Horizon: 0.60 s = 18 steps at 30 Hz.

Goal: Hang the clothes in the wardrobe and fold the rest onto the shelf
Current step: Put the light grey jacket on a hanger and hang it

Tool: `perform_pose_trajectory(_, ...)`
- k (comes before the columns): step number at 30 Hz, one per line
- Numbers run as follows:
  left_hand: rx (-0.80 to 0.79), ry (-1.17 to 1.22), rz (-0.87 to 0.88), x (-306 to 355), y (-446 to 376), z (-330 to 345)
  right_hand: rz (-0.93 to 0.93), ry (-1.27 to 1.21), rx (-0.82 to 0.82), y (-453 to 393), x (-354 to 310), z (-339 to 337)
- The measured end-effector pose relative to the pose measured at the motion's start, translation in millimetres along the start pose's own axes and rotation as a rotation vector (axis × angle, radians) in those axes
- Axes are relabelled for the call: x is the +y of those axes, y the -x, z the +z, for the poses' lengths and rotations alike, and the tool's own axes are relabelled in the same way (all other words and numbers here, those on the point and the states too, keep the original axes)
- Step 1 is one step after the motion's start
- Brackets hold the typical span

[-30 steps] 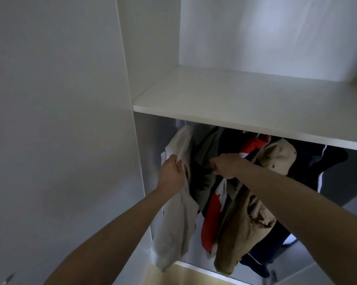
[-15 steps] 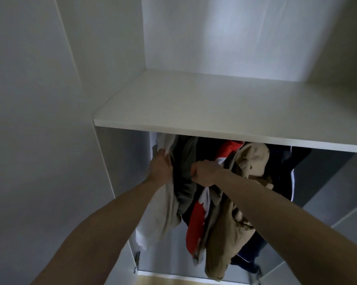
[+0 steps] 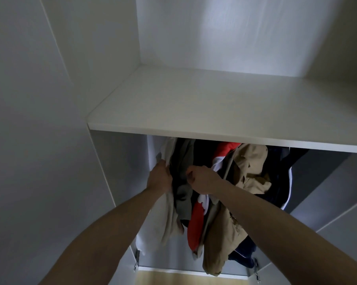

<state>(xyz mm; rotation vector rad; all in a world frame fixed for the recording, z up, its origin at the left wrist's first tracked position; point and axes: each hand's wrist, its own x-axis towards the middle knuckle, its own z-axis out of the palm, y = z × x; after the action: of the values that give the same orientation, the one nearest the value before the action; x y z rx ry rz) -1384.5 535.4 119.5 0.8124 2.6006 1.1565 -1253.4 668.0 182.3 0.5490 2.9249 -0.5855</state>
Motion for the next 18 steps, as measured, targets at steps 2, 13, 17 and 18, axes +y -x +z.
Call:
perform_pose_trajectory(2, 0.008, -0.037, -0.002, 1.9, 8.2, -2.1, -0.003, -0.043, 0.014, 10.7, -1.0, 2.6)
perform_pose_trajectory(13, -0.008, -0.169, 0.036, 23.7, 108.9, -32.6, -0.002, -0.289, 0.054, 133.0, 3.2, 16.7)
perform_pose_trajectory(17, -0.048, -0.133, 0.149, 48.8, 153.6, -44.4, 0.043, -0.496, 0.179, 201.2, 25.9, 19.4)
perform_pose_trajectory(18, -0.063, -0.109, 0.203, 59.7, 167.0, -45.0, 0.060, -0.525, 0.216, 220.9, 30.9, 18.2)
